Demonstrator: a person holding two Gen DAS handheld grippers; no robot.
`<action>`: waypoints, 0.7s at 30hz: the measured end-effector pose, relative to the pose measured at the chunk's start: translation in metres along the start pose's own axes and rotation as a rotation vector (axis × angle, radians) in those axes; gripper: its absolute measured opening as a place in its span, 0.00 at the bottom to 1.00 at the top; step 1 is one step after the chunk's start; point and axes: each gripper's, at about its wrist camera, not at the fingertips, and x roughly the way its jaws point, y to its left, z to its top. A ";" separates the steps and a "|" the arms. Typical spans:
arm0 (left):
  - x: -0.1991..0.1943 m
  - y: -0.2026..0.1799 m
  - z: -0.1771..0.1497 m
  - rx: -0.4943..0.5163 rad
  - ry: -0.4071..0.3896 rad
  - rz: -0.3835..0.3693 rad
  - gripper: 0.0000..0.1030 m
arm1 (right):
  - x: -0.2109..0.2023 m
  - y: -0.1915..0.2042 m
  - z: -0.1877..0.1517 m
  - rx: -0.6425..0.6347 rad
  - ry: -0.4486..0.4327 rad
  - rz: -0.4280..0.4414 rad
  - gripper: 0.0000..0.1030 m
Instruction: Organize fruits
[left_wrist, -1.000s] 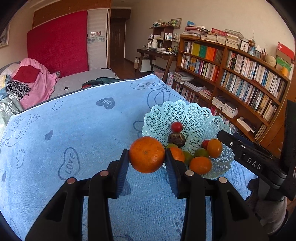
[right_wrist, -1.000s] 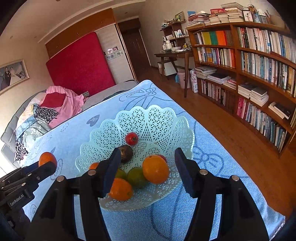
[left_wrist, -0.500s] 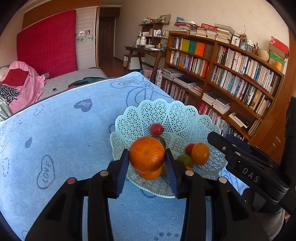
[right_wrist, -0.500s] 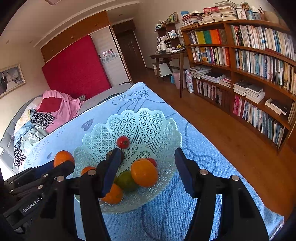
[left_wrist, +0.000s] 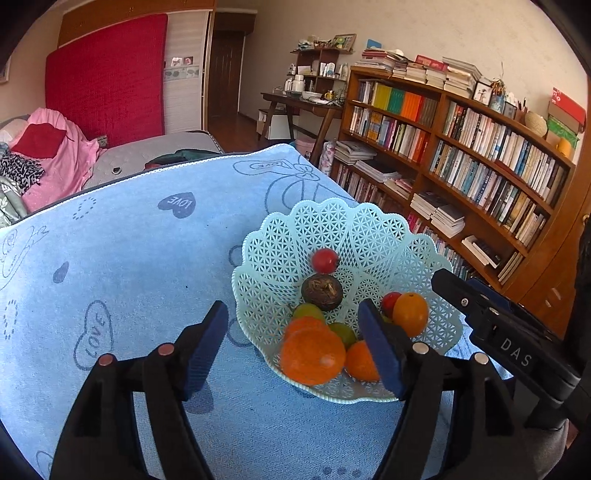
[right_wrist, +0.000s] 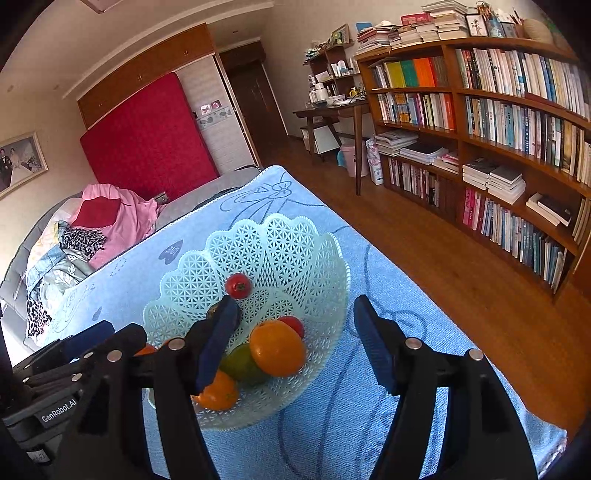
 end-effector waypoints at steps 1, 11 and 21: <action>-0.001 0.001 0.000 -0.004 0.001 0.002 0.73 | 0.000 0.000 0.000 -0.001 0.000 0.001 0.68; -0.010 0.014 -0.003 -0.042 0.001 0.039 0.82 | -0.003 0.004 0.001 -0.003 -0.003 0.011 0.72; -0.022 0.027 -0.006 -0.059 -0.010 0.100 0.88 | -0.011 0.008 0.002 -0.005 -0.010 0.034 0.87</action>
